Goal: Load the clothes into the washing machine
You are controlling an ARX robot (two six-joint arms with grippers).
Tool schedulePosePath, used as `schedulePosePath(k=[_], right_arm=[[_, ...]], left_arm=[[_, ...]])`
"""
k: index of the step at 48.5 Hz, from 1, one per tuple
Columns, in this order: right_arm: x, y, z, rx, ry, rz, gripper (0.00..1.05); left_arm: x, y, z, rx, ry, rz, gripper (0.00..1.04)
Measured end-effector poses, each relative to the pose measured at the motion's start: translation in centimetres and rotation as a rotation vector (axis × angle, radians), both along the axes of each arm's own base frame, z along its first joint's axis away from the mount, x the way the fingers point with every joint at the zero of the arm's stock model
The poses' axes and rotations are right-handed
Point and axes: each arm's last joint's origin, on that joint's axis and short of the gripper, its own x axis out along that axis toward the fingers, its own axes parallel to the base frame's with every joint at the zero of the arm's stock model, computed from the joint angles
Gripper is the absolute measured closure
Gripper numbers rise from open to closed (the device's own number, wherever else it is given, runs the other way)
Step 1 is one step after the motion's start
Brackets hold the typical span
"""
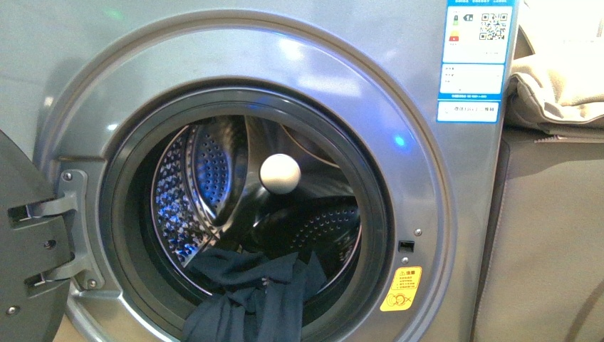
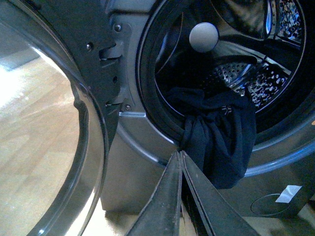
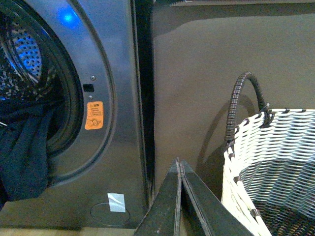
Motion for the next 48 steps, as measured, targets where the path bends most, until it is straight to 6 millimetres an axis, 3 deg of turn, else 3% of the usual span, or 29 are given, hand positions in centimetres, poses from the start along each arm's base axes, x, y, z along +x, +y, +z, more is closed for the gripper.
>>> schedulePosePath(k=[11,34,46,48], right_arm=[[0.0,0.0,0.0,0.000,0.000,0.000,1.02],[0.0,0.0,0.0,-0.001,0.000,0.000,1.01],[0.0,0.0,0.0,0.000,0.000,0.000,0.60],[0.0,0.0,0.0,0.000,0.000,0.000,0.49]], left_arm=[[-1.2,0.0,-0.3,0.000,0.004,0.000,1.01],[-1.3,0.0,-0.3,0.000,0.007,0.000,1.01],[-1.3,0.0,-0.3,0.000,0.007,0.000,0.60],[-1.3,0.0,-0.3,-0.001,0.007,0.000,0.50]])
